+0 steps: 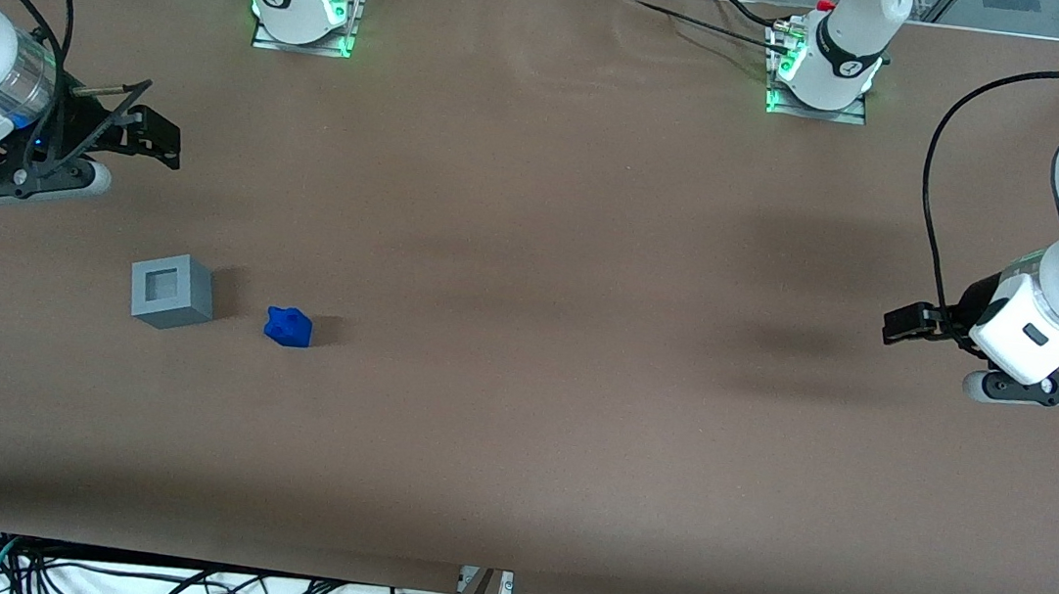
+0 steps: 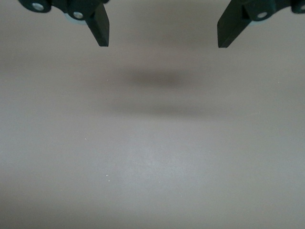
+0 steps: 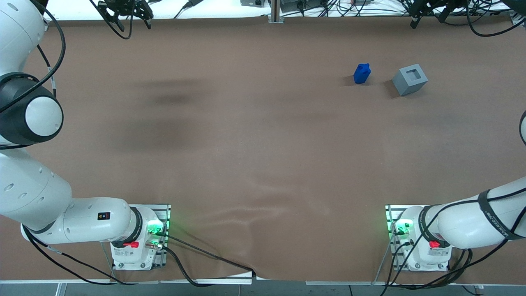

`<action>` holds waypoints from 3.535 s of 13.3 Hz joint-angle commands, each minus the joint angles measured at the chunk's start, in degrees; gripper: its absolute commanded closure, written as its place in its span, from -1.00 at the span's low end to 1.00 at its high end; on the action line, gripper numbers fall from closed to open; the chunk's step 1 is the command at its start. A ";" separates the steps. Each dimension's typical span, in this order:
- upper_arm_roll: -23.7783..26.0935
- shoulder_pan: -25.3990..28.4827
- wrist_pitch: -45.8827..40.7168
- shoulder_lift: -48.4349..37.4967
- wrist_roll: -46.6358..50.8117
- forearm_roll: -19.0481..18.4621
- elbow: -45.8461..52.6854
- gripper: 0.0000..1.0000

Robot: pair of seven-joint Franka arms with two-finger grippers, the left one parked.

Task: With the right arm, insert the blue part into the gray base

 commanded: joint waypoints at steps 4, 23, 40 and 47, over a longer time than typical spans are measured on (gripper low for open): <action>-0.37 -0.55 0.99 0.06 -0.40 2.16 -0.35 -0.98; 3.58 3.14 52.31 20.53 19.64 2.26 -19.94 -0.97; 3.14 1.91 57.07 23.97 13.93 1.47 -20.39 -0.59; 3.14 1.91 57.07 23.97 13.75 1.38 -20.39 0.32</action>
